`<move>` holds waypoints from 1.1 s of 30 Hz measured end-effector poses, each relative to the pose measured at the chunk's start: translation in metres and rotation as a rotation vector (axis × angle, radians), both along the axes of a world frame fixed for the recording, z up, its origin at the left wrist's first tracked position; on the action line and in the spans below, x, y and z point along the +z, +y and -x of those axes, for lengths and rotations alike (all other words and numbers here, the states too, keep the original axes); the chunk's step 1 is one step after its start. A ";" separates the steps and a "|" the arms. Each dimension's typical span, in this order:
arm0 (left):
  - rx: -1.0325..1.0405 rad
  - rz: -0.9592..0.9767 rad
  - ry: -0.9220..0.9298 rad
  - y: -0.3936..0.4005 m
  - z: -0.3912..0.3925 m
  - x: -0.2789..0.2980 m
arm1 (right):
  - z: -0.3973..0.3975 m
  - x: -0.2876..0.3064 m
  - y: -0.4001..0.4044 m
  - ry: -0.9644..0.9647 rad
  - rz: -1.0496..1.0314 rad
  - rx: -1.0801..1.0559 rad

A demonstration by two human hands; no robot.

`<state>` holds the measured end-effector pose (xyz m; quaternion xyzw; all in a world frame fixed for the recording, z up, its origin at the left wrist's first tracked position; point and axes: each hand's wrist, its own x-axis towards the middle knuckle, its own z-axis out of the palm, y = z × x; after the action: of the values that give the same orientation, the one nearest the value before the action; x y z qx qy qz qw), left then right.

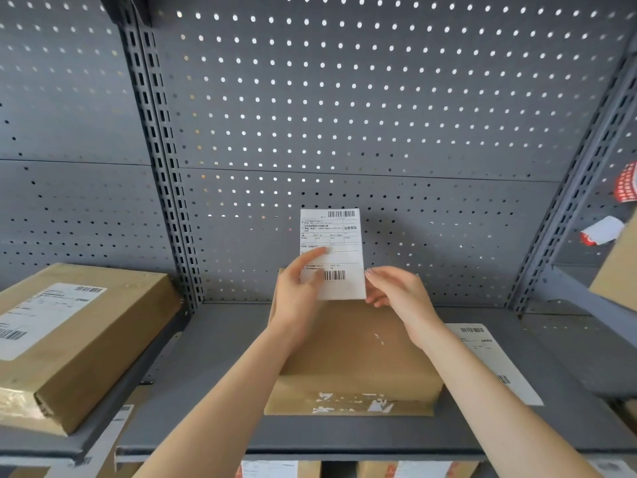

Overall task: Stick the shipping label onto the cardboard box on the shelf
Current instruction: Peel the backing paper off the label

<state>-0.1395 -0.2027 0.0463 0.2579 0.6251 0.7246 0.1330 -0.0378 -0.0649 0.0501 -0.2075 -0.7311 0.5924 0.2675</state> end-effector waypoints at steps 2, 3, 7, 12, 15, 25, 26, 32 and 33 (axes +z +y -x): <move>-0.001 -0.028 -0.012 0.000 -0.002 0.002 | -0.007 0.000 0.004 -0.018 -0.034 0.038; -0.002 -0.040 -0.020 0.000 -0.002 0.003 | -0.010 -0.001 0.005 -0.031 -0.053 0.059; 0.016 -0.047 -0.034 0.001 -0.005 0.004 | -0.015 -0.001 0.004 -0.080 -0.110 0.138; 0.012 -0.081 -0.065 0.000 -0.007 0.006 | -0.014 -0.003 0.003 -0.124 -0.140 0.161; 0.023 -0.077 -0.060 0.001 -0.007 0.005 | -0.014 -0.005 0.003 -0.130 -0.145 0.148; 0.064 0.002 0.009 0.006 -0.003 -0.004 | -0.015 -0.006 0.004 -0.124 -0.151 0.121; 0.079 0.037 0.021 0.006 -0.001 -0.006 | -0.015 -0.006 0.004 -0.124 -0.155 0.122; 0.120 0.277 0.159 0.006 0.004 -0.013 | -0.017 -0.007 0.004 -0.111 -0.204 0.134; 0.137 0.338 0.222 0.007 0.005 -0.016 | -0.017 -0.007 0.004 -0.109 -0.214 0.136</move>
<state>-0.1447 -0.1960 0.0305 0.2671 0.7647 0.5838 0.0549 -0.0209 -0.0612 0.0430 -0.1598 -0.8160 0.5154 0.2072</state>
